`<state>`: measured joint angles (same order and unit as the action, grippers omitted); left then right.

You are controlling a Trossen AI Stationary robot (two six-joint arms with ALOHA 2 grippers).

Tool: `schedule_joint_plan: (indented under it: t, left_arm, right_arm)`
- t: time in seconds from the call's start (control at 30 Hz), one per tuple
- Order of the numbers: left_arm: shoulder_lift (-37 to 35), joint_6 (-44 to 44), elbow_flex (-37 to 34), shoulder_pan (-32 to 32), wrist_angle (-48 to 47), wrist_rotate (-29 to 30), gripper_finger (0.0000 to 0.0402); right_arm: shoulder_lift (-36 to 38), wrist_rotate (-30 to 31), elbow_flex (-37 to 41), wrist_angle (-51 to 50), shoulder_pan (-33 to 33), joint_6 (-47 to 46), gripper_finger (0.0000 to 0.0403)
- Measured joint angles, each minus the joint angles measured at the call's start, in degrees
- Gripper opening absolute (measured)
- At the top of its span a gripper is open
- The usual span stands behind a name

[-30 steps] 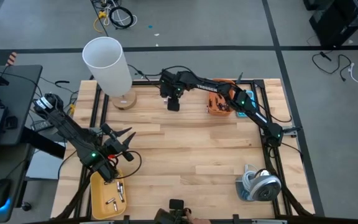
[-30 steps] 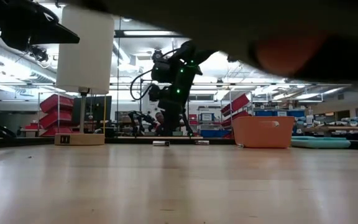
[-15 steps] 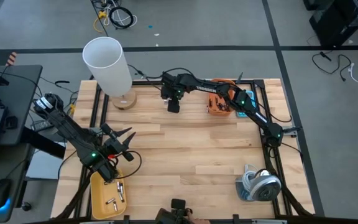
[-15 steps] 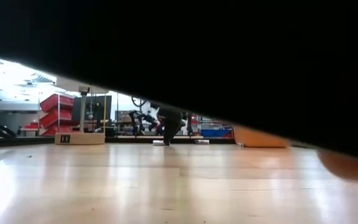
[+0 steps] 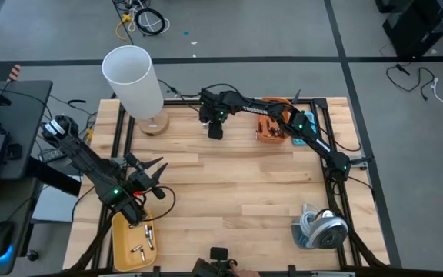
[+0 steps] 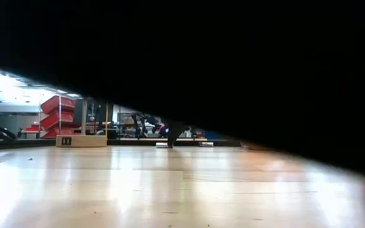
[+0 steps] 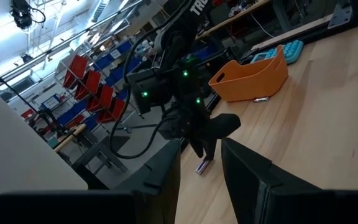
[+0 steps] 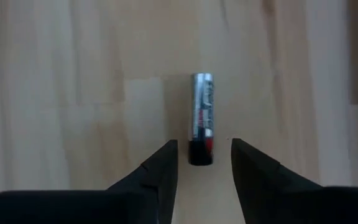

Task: Sort batteries
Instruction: Put the silver battery into the yellow bin

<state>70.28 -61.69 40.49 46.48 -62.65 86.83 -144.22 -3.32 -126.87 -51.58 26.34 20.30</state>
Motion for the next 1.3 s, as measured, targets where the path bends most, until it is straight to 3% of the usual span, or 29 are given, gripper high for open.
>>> schedule_joint_plan:
  t: [0.17,0.77,1.17,1.3]
  left_arm:
    - [0.0,0.0,0.0,0.01,0.23,0.13,0.0119]
    - [0.0,0.02,0.0,0.01,1.66,0.13,0.0119]
    - [0.0,0.09,0.0,0.0,1.64,0.15,0.0119]
    - [0.0,0.09,0.0,0.0,1.64,0.15,0.0119]
  right_arm:
    - [0.0,-3.45,0.0,-0.78,-0.01,0.48,0.0123]
    - [0.0,-1.61,0.0,-1.54,-0.34,13.38,0.0065]
    - [-0.09,-0.87,-2.6,-3.45,-1.04,16.35,0.0065]
    - [-0.09,-4.0,-5.72,-6.19,-1.15,14.75,0.0063]
